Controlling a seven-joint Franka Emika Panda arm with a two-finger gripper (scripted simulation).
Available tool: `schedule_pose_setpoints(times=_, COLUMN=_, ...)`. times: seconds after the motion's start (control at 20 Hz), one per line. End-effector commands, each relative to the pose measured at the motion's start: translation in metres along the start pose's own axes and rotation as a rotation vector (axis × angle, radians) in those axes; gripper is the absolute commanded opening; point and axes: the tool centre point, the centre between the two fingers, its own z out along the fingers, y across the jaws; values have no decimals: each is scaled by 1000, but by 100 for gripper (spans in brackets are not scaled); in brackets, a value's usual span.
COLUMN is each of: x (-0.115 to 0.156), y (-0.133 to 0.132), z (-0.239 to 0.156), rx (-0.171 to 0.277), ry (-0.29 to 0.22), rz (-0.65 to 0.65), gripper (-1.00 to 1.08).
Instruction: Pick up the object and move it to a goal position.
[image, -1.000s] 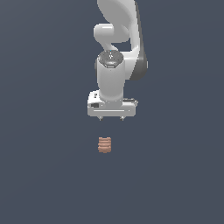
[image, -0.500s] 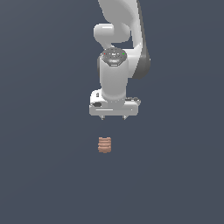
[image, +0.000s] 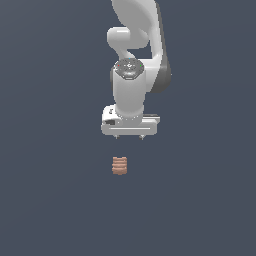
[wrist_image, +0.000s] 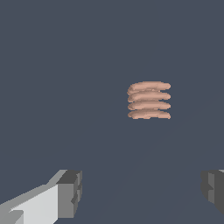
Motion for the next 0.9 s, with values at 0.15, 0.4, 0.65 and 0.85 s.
schedule_pose_setpoints(times=0.15, x=16, y=9, z=16, rx=-2, ry=1, rz=-3, gripper=100)
schedule_pose_setpoints(times=0.4, x=37, y=21, z=40, rx=-5, ry=3, rz=-9, gripper=100)
schedule_pose_setpoints(times=0.65, x=54, y=33, z=63, rx=-7, ry=5, rz=-13, gripper=100)
schedule_pose_setpoints(times=0.85, x=61, y=39, z=75, rx=-8, ry=6, rz=-15, gripper=100)
